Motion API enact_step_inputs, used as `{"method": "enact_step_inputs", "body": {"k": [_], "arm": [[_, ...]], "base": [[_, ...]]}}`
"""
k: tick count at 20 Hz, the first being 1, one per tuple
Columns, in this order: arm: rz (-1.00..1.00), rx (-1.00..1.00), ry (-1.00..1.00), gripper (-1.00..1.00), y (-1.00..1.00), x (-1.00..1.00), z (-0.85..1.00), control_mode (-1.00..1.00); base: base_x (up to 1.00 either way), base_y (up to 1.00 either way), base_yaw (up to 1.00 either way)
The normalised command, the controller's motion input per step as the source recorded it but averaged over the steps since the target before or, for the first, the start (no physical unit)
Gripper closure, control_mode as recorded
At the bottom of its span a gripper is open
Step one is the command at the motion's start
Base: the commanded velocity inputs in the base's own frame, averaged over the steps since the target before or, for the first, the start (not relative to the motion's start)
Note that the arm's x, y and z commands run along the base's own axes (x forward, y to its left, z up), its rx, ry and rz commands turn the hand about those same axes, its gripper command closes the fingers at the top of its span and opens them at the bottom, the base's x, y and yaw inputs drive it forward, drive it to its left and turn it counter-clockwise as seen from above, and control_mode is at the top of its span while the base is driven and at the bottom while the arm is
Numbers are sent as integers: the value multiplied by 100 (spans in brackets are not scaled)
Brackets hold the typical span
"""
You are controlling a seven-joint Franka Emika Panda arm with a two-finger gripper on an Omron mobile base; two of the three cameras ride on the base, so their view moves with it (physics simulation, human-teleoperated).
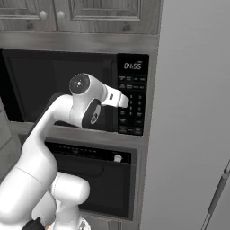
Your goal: Place the sponge inside the microwave to prepare for sanitizing.
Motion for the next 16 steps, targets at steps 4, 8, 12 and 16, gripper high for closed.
{"method": "enact_step_inputs", "body": {"k": [4, 8, 12, 16], "arm": [[0, 0, 0, 100, 0, 0, 0, -100], [0, 0, 0, 100, 0, -6, 0, -100], [0, 0, -4, 100, 2, -81, 0, -100], [-4, -1, -5, 100, 20, -100, 0, -100]], "base": [[0, 0, 0], [0, 0, 0], [0, 0, 0], [0, 0, 0]]}}
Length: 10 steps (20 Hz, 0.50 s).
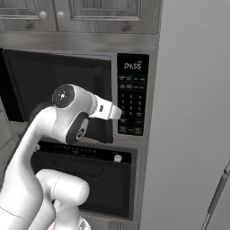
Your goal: Place the sponge inside the microwave to prepare for sanitizing.
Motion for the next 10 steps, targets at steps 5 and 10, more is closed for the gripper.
{"method": "enact_step_inputs", "body": {"k": [5, 10], "arm": [[-14, -2, -4, 100, 25, -100, -7, -100], [-19, -12, 0, 100, 44, -100, -20, -100]], "base": [[0, 0, 0], [0, 0, 0]]}}
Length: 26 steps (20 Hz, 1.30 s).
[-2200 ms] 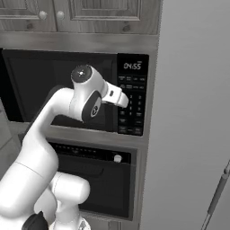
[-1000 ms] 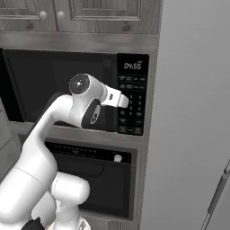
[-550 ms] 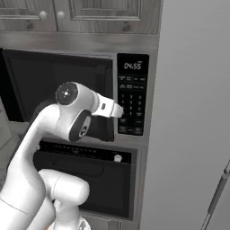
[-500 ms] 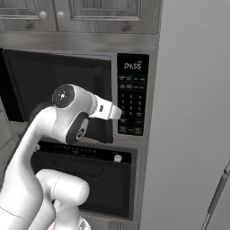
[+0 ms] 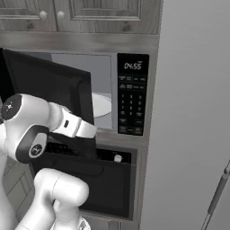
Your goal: Place the sponge inside the microwave to prepare for sanitizing.
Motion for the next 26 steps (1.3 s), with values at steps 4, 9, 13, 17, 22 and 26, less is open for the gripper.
{"method": "enact_step_inputs", "body": {"k": [4, 9, 13, 17, 22, 26], "arm": [[-18, -11, 0, 100, 42, -100, -31, -100], [-9, -6, 0, -100, 25, -64, -34, -100], [0, 0, 0, -100, 7, -29, -4, -100], [0, 0, 0, -100, 0, -1, 0, -100], [0, -1, -3, -100, 11, -7, 1, -100], [2, -3, -10, -100, 30, -38, 43, -100]], "base": [[0, 0, 0], [0, 0, 0], [0, 0, 0], [0, 0, 0], [0, 0, 0], [0, 0, 0]]}}
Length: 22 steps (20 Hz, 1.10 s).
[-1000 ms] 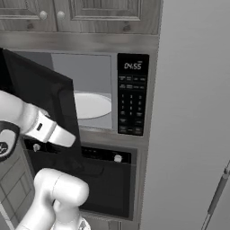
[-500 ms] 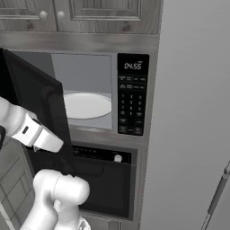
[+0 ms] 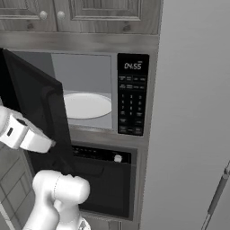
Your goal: Place the sponge inside the microwave to prepare for sanitizing.
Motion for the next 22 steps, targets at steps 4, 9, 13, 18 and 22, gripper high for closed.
{"method": "enact_step_inputs", "body": {"k": [4, 9, 13, 18, 22], "arm": [[8, 10, -4, -100, -9, -64, 32, -100], [9, 44, 0, -100, -35, -62, 23, -100], [4, 81, -11, -100, -62, -2, 0, -100], [-6, 76, -2, -100, -63, 22, -12, -100], [-9, 70, -9, -100, -49, 15, -8, -100]], "base": [[0, 0, 0], [0, 0, 0], [0, 0, 0], [0, 0, 0], [0, 0, 0]]}}
